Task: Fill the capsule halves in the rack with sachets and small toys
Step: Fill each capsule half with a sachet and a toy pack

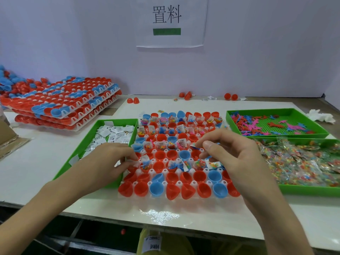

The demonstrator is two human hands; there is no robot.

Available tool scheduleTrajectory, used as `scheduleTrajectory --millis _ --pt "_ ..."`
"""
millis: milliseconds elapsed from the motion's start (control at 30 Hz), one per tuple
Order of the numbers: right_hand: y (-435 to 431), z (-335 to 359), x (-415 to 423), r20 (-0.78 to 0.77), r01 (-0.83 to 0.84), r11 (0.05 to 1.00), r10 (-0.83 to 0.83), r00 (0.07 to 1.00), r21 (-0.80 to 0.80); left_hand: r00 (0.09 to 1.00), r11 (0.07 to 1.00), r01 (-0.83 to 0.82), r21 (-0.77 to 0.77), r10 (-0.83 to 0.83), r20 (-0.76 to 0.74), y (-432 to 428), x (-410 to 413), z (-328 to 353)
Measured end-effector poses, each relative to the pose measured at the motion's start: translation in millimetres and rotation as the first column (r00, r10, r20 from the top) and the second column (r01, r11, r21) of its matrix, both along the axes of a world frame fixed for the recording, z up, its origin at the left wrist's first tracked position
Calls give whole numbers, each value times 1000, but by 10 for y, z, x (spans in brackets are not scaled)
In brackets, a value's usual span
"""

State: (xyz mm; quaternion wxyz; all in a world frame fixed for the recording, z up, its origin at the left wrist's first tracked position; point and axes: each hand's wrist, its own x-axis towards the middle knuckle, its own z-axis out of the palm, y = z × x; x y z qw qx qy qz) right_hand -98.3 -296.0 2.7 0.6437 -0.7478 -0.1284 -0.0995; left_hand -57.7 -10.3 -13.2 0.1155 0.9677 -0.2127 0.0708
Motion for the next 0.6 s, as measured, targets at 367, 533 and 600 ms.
scheduleTrajectory --millis 367,533,600 --pt "13 -7 8 -8 -7 1000 7 1000 -8 999 999 29 -19 -29 -17 44 -33 0" --pt "8 -6 4 -6 -15 1000 15 1000 -2 1000 993 -12 -118 12 -6 11 -19 -41" --pt "-3 -4 5 -5 -18 1000 18 1000 3 999 974 -39 -225 33 -31 16 -13 -40"
